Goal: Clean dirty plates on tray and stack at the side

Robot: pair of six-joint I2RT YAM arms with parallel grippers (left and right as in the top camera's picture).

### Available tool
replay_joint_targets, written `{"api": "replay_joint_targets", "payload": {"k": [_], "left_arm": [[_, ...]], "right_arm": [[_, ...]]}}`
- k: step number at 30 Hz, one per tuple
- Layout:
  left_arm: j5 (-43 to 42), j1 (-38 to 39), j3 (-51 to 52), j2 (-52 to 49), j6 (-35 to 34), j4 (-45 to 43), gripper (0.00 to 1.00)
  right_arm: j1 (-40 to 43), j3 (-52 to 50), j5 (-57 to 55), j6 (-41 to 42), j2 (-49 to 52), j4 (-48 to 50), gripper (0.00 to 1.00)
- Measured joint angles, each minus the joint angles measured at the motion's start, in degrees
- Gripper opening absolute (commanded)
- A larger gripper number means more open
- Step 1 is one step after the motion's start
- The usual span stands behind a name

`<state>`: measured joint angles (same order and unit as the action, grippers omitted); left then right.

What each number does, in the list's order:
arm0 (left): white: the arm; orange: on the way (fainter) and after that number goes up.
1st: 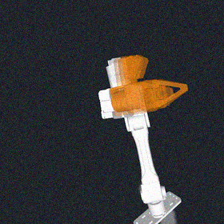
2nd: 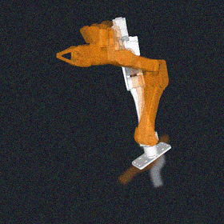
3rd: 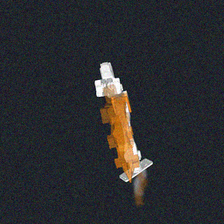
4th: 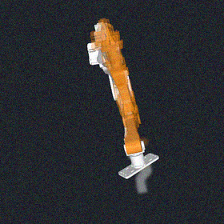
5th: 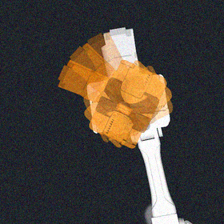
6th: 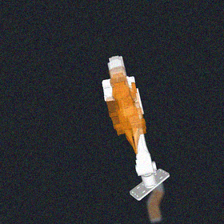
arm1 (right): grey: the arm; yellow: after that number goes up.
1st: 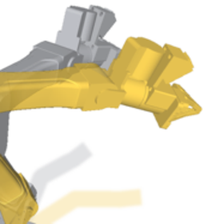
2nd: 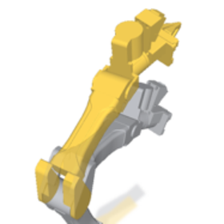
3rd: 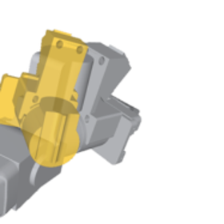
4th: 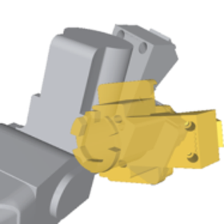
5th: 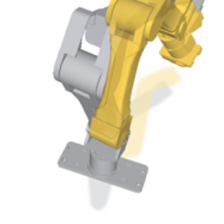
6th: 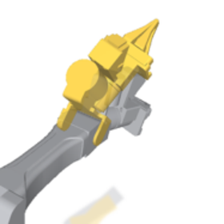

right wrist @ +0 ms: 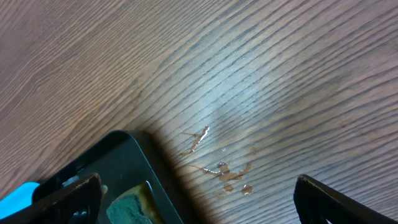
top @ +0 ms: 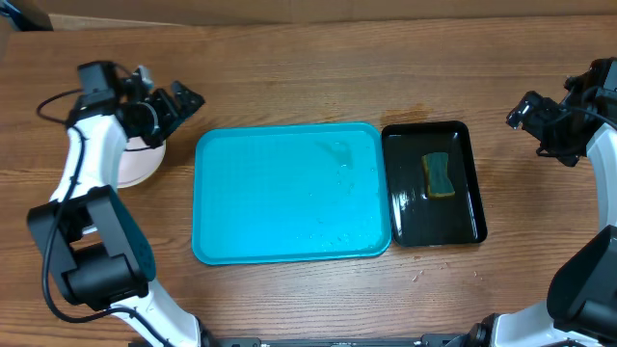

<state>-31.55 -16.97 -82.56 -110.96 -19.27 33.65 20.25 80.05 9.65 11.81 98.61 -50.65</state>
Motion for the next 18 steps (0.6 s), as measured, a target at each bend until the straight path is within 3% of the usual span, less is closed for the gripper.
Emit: {"api": "replay_joint_targets", "payload": {"k": [7, 18], "left_arm": [[6.8, 4.5, 0.0, 0.0, 0.0, 0.1, 1.0], [9.4, 5.0, 0.0, 0.0, 0.0, 0.1, 1.0]], "right_arm": [[0.0, 0.0, 0.0, 0.0, 0.0, 0.1, 1.0], [0.0, 0.0, 0.0, 0.0, 0.0, 0.0, 1.0]]}}
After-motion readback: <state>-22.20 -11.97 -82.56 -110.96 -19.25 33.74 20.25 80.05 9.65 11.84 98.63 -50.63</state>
